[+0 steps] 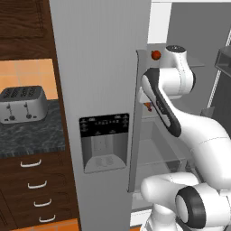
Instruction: Place one tomato and one chicken drumstick in each tupperware on the nearby counter, to pack two identical lunches.
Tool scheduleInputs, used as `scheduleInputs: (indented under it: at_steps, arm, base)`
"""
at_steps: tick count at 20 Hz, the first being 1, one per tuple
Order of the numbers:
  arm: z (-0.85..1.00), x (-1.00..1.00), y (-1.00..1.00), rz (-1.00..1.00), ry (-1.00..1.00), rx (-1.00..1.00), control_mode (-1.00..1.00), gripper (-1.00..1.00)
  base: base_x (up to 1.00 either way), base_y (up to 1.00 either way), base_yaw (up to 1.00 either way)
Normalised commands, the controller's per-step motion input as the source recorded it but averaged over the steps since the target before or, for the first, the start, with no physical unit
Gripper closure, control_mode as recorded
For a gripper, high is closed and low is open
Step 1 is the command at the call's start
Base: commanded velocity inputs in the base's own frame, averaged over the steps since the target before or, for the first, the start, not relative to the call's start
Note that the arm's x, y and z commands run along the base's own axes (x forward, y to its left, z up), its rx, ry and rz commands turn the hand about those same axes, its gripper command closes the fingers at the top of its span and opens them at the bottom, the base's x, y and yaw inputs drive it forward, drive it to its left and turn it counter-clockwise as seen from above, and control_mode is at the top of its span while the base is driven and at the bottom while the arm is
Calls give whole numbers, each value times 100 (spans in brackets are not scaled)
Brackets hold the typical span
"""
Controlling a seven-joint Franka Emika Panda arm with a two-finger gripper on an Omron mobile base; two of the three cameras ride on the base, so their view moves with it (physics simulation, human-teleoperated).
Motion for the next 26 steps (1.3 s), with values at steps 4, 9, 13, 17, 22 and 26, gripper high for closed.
scheduleInputs:
  at_steps: [4, 9, 13, 17, 22, 26]
  arm:
    - [0, 0, -27, 0, -3, 0, -100, -100]
    - [0, -1, -66, 0, -11, 0, -100, -100]
    - [33, 0, -44, 0, -34, -1, -100, -100]
    - [61, 30, -15, 0, -45, 0, -100, -100]
    - [82, 43, -1, 0, -33, -3, -100, -100]
    - [47, 11, -1, 0, -6, 2, -100, -100]
  base:
    - [0, 0, 0]
    - [0, 0, 0]
    - [0, 0, 0]
    - [0, 0, 0]
    - [0, 0, 0]
    - [0, 0, 0]
